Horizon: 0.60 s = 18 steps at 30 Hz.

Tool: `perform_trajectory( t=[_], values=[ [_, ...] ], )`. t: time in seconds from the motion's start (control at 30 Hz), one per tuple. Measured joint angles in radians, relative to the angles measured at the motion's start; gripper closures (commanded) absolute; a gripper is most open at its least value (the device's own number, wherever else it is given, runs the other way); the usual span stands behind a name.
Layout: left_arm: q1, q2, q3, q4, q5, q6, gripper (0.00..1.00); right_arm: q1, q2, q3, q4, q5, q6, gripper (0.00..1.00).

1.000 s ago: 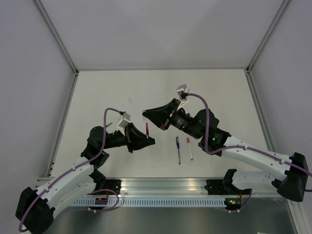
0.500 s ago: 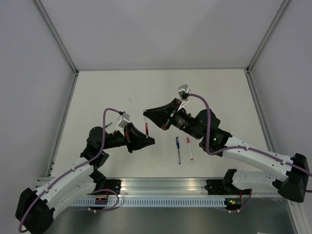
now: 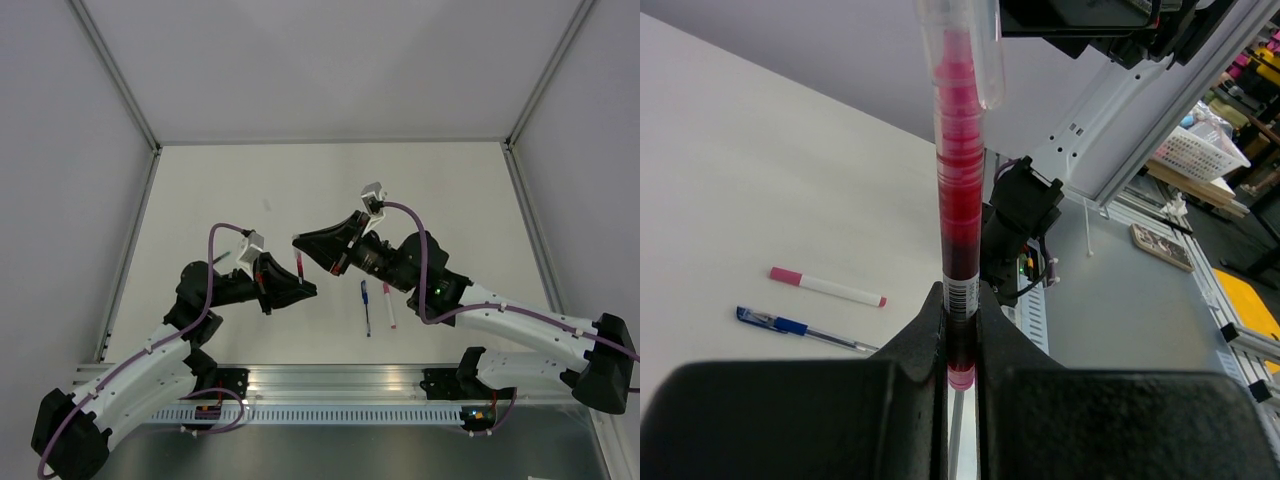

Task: Insert the pens into the pen caps

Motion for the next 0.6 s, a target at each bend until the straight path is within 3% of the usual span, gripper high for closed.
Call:
perform_trajectory(
  t=[0.6],
  values=[
    [-0.006,-0.031,-0.014,-0.082,-0.037,0.000,0.98,0.029,0.000,-0.147,0.216,0.051,-0.022,1.00]
  ],
)
